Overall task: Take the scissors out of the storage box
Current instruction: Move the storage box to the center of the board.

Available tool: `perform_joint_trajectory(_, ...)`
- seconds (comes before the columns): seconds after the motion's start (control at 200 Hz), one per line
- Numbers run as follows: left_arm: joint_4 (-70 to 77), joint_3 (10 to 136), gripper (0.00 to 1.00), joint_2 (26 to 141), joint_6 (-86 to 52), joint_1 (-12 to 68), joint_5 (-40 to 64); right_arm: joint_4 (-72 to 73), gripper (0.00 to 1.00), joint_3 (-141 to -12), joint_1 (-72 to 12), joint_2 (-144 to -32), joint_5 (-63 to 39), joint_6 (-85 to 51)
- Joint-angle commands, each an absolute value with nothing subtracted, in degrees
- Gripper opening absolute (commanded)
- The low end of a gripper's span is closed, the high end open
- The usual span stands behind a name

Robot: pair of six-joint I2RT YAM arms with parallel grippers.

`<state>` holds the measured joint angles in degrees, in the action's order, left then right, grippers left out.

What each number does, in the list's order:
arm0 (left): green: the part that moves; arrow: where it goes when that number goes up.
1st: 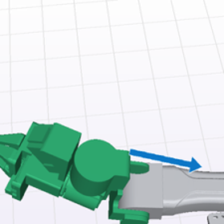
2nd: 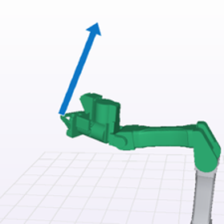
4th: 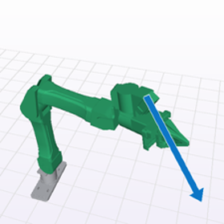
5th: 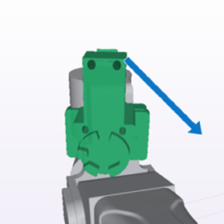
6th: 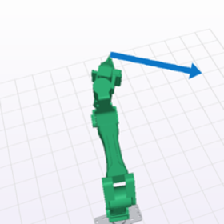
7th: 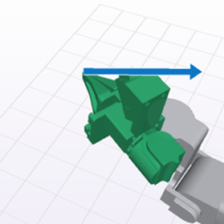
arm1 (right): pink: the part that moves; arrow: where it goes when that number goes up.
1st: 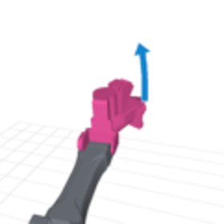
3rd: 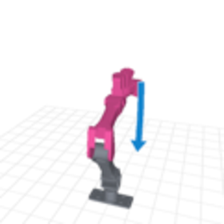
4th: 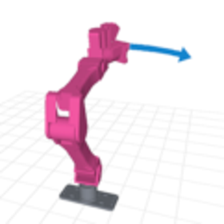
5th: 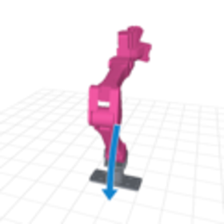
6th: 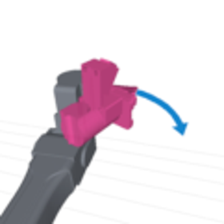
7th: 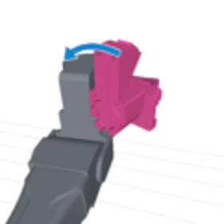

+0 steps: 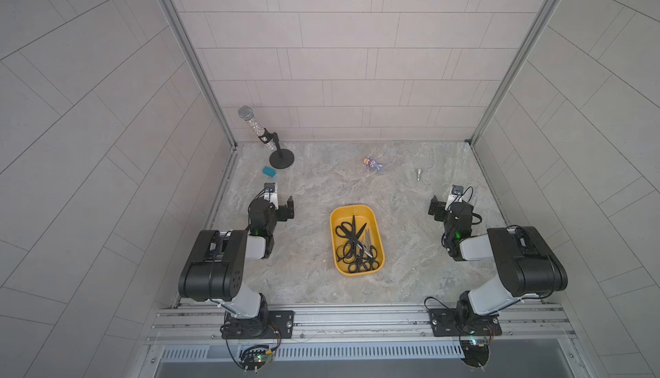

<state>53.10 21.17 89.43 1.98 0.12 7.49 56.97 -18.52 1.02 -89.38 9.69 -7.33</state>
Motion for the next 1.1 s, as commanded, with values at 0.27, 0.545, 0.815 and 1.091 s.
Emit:
perform_joint_trajectory(0.27,53.0,21.6,1.00,89.7,1.9,-0.1,6.8,56.6,1.00,-19.5,0.7,-89.4,10.2,-7.3)
perform_joint_trajectory(0.545,48.1,23.8,1.00,89.4,-0.9,-0.2,0.0,56.4,1.00,-19.6,0.8,-89.4,10.0,-7.3)
perform_joint_trajectory(0.815,24.4,34.1,1.00,83.6,0.5,-0.1,1.0,56.3,1.00,-19.6,1.3,-89.2,9.1,-7.4)
perform_joint_trajectory(1.091,19.2,32.5,1.00,71.6,1.6,2.9,-14.6,22.8,1.00,-35.0,0.4,-78.0,7.4,-9.6)
